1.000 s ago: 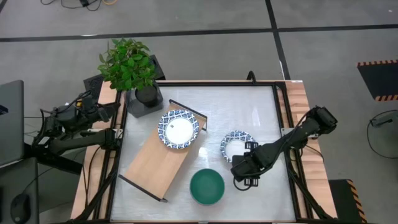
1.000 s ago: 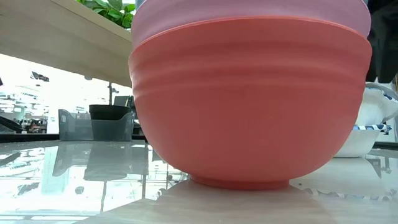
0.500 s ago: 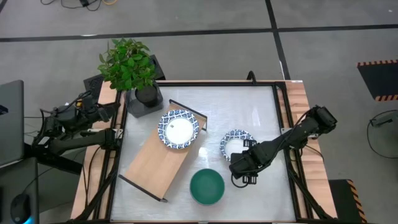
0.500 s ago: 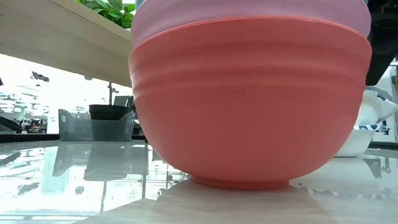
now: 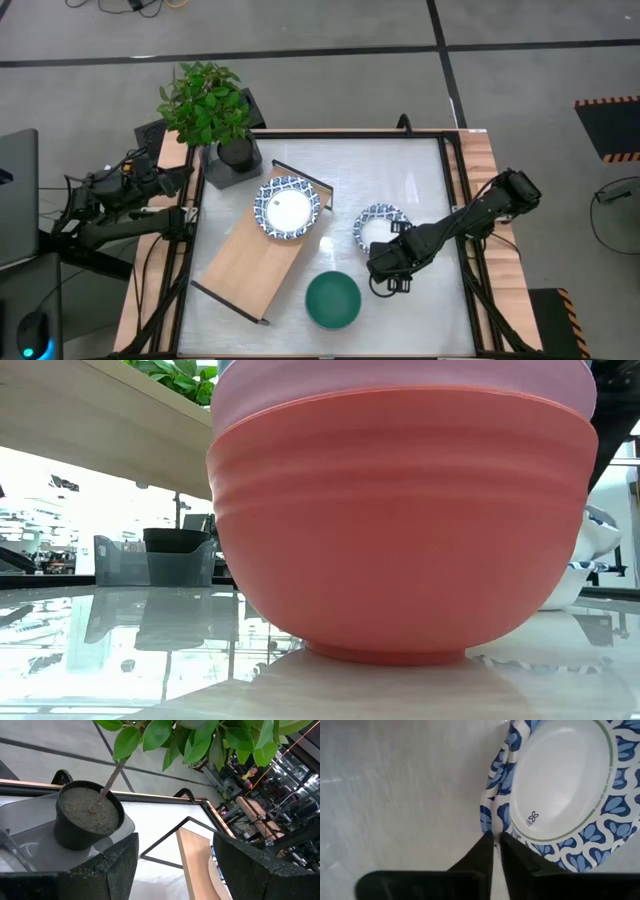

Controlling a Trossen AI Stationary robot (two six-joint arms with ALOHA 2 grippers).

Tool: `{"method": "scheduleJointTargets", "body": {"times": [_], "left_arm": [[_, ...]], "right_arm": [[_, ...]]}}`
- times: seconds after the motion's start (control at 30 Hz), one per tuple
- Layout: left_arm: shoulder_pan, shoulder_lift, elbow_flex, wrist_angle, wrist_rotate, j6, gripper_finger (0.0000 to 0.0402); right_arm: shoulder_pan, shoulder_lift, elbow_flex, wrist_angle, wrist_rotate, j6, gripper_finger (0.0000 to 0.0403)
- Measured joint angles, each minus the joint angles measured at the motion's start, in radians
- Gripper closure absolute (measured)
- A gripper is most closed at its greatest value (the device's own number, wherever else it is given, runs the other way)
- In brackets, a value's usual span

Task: Place and stack bowls onto a shelf
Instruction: Stack the white patterned bowl on the white patterned bowl on the shelf

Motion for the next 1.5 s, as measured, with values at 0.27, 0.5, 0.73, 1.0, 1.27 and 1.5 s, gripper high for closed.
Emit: {"method": "scheduleJointTargets", "body": {"times": [0.27,0.5,0.73,1.0,1.27,1.5], "left_arm": [[0.0,0.0,0.0,0.001,0.0,-0.001,0.0159],[0.0,0.0,0.0,0.001,0.001,-0.004,0.0159],[0.0,0.0,0.0,0.001,0.001,-0.005,0.0159],[0.0,0.0,0.0,0.001,0.001,-0.006,0.0159],[0.0,0.0,0.0,0.001,0.01,-0.006,0.0159],[0.0,0.0,0.0,0.001,0.013,0.006,0.0159]], "right_arm": [[0.0,0.0,0.0,0.0,-0.009,0.004,0.0385],[0.0,0.0,0.049,-0.047,-0.004,0.037,0.0386],[-0.026,-0.001,0.175,-0.143,0.072,0.016,0.0386],[-0.111,-0.001,0.337,-0.202,0.205,-0.074,0.0386],[-0.186,-0.002,0.391,-0.212,0.13,-0.114,0.0339],[-0.156,0.022,0.389,-0.181,-0.032,-0.078,0.0217]]}}
